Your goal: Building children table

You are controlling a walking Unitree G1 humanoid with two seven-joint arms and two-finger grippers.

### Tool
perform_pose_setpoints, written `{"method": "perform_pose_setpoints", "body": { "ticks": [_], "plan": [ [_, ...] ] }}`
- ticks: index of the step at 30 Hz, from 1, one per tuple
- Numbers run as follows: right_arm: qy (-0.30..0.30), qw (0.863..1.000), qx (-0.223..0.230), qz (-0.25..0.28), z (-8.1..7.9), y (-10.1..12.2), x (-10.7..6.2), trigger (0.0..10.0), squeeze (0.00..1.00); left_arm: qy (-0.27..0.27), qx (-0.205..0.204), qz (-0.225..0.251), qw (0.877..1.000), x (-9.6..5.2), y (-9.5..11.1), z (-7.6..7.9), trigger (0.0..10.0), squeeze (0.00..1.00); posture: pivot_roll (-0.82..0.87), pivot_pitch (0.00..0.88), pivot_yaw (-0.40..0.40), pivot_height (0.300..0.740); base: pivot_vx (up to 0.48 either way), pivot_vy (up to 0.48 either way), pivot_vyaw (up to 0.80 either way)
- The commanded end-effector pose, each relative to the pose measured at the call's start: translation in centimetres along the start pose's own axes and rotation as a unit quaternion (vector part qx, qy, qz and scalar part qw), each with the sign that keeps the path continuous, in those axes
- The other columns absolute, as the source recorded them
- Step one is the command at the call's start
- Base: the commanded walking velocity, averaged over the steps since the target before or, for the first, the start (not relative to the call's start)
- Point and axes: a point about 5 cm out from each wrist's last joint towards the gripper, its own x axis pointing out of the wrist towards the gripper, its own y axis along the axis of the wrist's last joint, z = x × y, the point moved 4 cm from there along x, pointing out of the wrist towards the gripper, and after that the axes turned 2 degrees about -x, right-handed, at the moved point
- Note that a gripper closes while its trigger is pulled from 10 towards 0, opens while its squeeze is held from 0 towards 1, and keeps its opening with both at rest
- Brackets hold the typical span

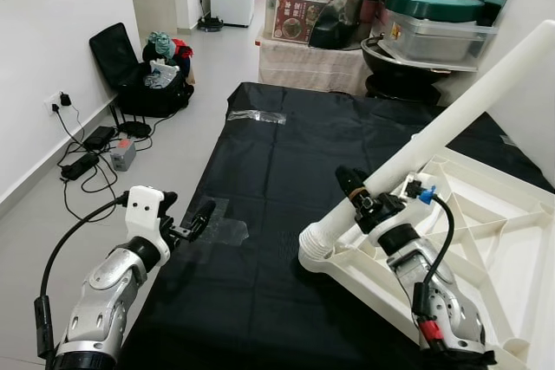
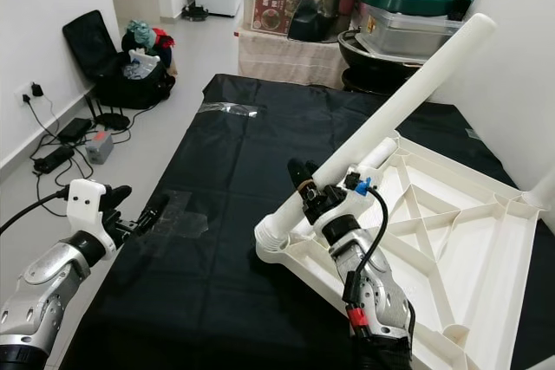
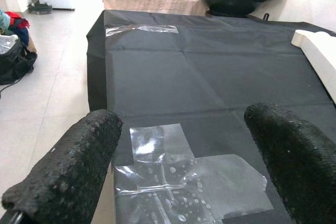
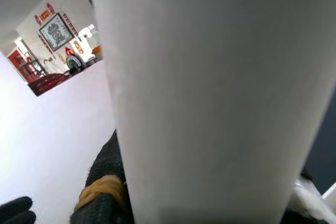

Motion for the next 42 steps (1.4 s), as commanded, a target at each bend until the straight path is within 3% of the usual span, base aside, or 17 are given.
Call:
{"method": "perform_pose_setpoints", "body": {
  "ticks": [1,4,5,9,12,13,20,24,26,31,35,42],
  "plan": [
    [-0.010,1.000,-0.017,-0.014,0.6,-0.7,-0.2,10.0,0.00,-0.005,0.001,-0.004,1.000,0.1,-0.2,0.1,10.0,0.00,0.11,0.000,-0.093,0.740,0.000,0.000,0.00],
    [-0.009,0.999,-0.036,-0.020,0.6,-0.9,-0.2,10.0,0.00,-0.005,0.001,-0.004,1.000,0.1,-0.1,0.1,10.0,0.00,0.11,0.000,-0.092,0.740,0.000,0.000,0.00],
    [-0.007,0.996,-0.079,-0.034,0.7,-1.3,-0.3,10.0,0.00,-0.005,0.002,-0.004,1.000,0.1,-0.1,0.1,10.0,0.00,0.11,0.000,-0.092,0.740,0.000,0.000,0.00],
    [-0.003,0.992,-0.115,-0.046,0.7,-1.7,-0.4,10.0,0.00,-0.005,0.002,-0.004,1.000,0.1,-0.1,0.1,10.0,0.00,0.10,0.000,-0.090,0.740,0.000,0.000,0.00],
    [-0.003,0.992,-0.115,-0.046,0.7,-1.7,-0.4,10.0,0.00,-0.005,0.002,-0.004,1.000,0.1,-0.1,0.1,10.0,0.00,0.10,0.000,-0.090,0.740,0.000,0.000,0.00],
    [0.013,0.984,-0.166,-0.062,0.3,-2.0,-0.5,10.0,0.00,-0.007,0.001,-0.004,1.000,0.1,-0.2,0.2,10.0,0.00,0.10,0.000,-0.090,0.740,0.000,0.000,0.00],
    [0.074,0.969,-0.226,-0.072,-1.6,-2.2,-0.3,10.0,0.00,-0.007,-0.001,-0.004,1.000,0.1,-0.3,0.4,10.0,0.00,0.10,0.000,-0.094,0.740,0.000,0.000,0.00],
    [0.085,0.967,-0.228,-0.073,-1.8,-2.3,-0.3,10.0,0.00,-0.007,-0.002,-0.004,1.000,0.2,-0.3,0.4,10.0,0.00,0.10,0.000,-0.094,0.740,0.000,0.000,0.00],
    [0.143,0.968,-0.196,-0.069,-3.6,-1.6,0.2,10.0,0.00,-0.005,-0.004,-0.004,1.000,0.1,-0.4,0.3,10.0,0.00,0.11,0.000,-0.102,0.740,0.000,0.000,0.00],
    [0.183,0.965,-0.172,-0.070,-4.7,-1.5,0.3,10.0,0.00,-0.004,-0.005,-0.003,1.000,0.1,-0.4,0.3,10.0,0.00,0.11,0.000,-0.104,0.740,0.000,0.000,0.00],
    [0.255,0.953,-0.133,-0.090,-6.3,-1.8,-0.5,10.0,0.00,-0.002,-0.010,-0.003,1.000,0.1,-0.4,0.3,10.0,0.00,0.11,0.000,-0.110,0.740,0.000,0.000,0.00],
    [0.295,0.943,-0.112,-0.108,-7.0,-2.2,-1.3,10.0,0.00,-0.001,-0.013,-0.004,1.000,0.0,-0.4,0.2,10.0,0.00,0.12,0.000,-0.118,0.740,0.000,0.000,0.00]
  ]
}}
